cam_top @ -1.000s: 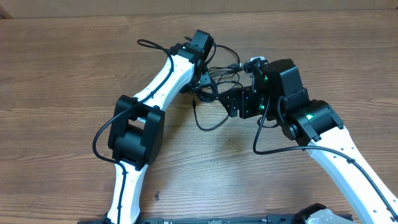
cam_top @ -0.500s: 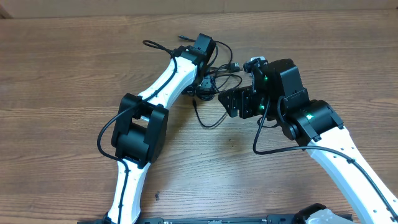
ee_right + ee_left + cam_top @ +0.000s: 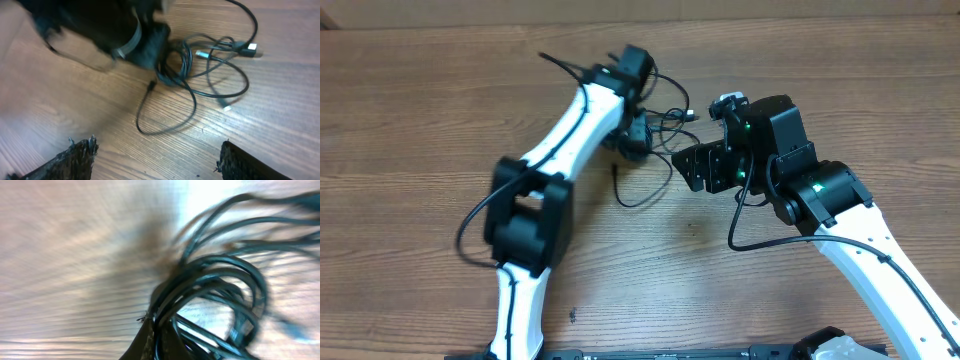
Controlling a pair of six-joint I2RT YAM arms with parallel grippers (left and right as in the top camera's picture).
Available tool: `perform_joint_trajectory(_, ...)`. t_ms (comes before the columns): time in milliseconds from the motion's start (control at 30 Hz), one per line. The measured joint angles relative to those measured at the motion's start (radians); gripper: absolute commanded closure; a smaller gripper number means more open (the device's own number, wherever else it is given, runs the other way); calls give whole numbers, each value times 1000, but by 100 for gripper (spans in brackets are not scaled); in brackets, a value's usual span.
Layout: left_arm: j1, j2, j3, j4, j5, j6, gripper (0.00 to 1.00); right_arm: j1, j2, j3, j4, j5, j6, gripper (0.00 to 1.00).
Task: Untangle cables
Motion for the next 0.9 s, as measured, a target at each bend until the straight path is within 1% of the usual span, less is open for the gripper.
perform_joint_trajectory(33, 9, -62, 2, 3, -3, 67, 96, 0, 0, 0, 0, -18, -35, 21)
perform_joint_trajectory(133, 8, -230, 15, -2, -8, 194, 96, 0, 0, 0, 4, -100, -160, 21)
perform_joint_trajectory(233, -22, -351, 29, -4, 11, 267, 96, 0, 0, 0, 32, -178, -235, 22)
perform_joint_trajectory(333, -62, -421, 35, -6, 44, 309, 96, 0, 0, 0, 48, -228, -277, 27)
perform_joint_trajectory(367, -69, -422, 35, -11, 53, 316, 96, 0, 0, 0, 53, -236, -283, 30)
perform_joint_trajectory(433, -75, -419, 35, -41, 64, 323, 96, 0, 0, 0, 63, -244, -290, 33)
perform_joint_trajectory(600, -74, -419, 35, -146, 82, 346, 96, 0, 0, 0, 106, -217, -301, 32)
perform_joint_trajectory(700, -74, -419, 35, -196, 160, 423, 96, 0, 0, 0, 117, -188, -329, 35)
perform_joint_trajectory(733, -74, -419, 35, -211, 214, 473, 96, 0, 0, 0, 118, -173, -348, 38)
perform_joint_trajectory(800, -74, -421, 35, -230, 284, 555, 96, 0, 0, 0, 119, -135, -366, 38)
perform_joint_trajectory(900, -74, -441, 35, -266, 349, 693, 96, 0, 0, 0, 119, -89, -377, 39)
